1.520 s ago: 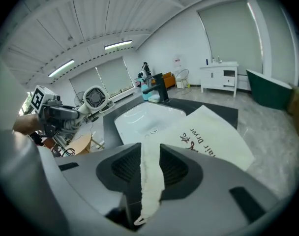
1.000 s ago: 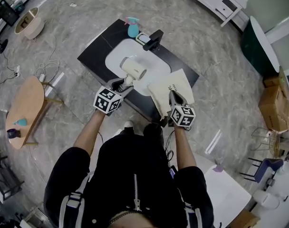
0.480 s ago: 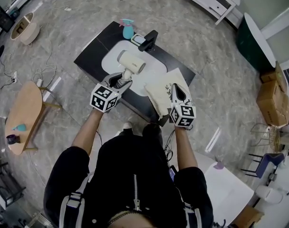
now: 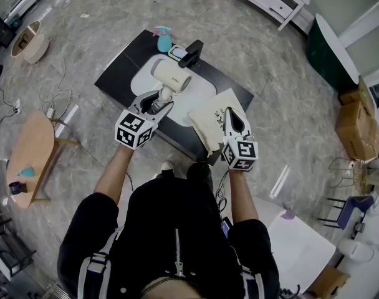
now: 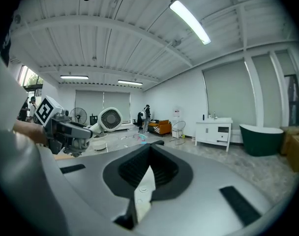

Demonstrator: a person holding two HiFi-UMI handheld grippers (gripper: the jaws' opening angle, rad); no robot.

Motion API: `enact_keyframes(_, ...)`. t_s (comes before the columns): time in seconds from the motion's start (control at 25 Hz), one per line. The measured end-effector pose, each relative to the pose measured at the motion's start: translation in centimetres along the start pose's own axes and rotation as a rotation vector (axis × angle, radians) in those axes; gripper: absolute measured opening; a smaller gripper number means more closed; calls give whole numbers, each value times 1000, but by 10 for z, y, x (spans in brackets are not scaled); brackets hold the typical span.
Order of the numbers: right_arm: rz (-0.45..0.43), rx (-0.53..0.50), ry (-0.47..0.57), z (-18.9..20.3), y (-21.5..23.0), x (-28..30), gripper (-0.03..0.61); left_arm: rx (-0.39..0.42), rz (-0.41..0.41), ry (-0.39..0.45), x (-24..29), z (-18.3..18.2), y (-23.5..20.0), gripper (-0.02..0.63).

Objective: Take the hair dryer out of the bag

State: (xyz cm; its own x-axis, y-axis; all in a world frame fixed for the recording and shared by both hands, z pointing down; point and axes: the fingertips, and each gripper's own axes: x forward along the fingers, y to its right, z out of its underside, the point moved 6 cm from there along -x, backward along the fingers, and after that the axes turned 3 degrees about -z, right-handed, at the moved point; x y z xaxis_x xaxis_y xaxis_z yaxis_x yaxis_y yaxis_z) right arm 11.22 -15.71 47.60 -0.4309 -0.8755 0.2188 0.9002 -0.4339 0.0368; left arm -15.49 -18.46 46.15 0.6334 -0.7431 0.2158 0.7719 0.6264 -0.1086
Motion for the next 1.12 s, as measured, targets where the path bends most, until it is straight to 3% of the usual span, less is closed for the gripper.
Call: enact_keyframes(1.12,-4,21,-32,15,-5,3,9,-32,24,-45,3,23,-4,224)
